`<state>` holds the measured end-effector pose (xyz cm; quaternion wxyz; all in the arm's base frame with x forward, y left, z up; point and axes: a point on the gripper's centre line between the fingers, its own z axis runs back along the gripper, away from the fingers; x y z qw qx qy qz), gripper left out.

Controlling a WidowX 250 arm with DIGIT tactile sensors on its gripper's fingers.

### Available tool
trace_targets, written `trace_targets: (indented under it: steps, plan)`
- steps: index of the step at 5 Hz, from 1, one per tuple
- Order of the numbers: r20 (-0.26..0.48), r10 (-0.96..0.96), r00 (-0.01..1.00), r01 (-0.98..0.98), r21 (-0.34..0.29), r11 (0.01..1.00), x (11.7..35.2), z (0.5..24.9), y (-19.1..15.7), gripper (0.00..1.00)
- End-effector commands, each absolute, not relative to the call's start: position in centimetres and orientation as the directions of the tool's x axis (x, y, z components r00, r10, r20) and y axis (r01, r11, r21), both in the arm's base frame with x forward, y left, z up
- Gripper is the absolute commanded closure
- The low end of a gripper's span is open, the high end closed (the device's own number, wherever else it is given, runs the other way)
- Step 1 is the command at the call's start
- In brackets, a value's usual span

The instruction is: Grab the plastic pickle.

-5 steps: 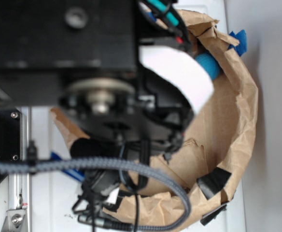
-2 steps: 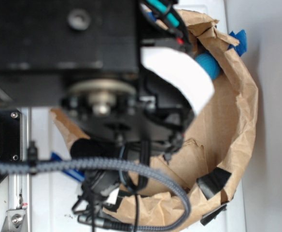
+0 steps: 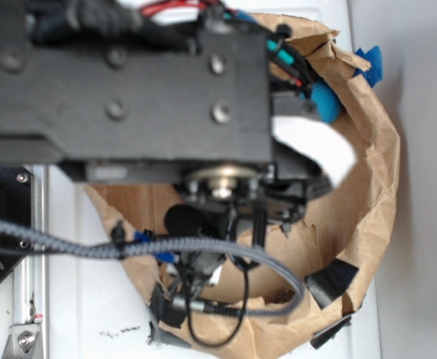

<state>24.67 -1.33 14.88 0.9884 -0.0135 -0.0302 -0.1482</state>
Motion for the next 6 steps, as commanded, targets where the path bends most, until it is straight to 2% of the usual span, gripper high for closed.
trace_targets:
  steps: [1, 2, 4, 5, 6]
  plan:
    - [0.136, -0.212, 0.968, 0.212, 0.012, 0.977, 25.2, 12.5, 0.0, 0.0]
    - [0.161, -0.196, 0.967, 0.192, 0.043, 0.981, 25.2, 10.8, 0.0, 0.0]
    - [0.155, -0.181, 0.971, 0.179, 0.032, 0.983, 24.9, 8.7, -1.7, 0.0]
    - [0.165, -0.143, 0.976, 0.147, -0.017, 0.989, 24.8, 8.7, -2.9, 0.0]
    - [0.138, -0.11, 0.984, 0.124, -0.095, 0.988, 24.8, 8.3, -3.7, 0.0]
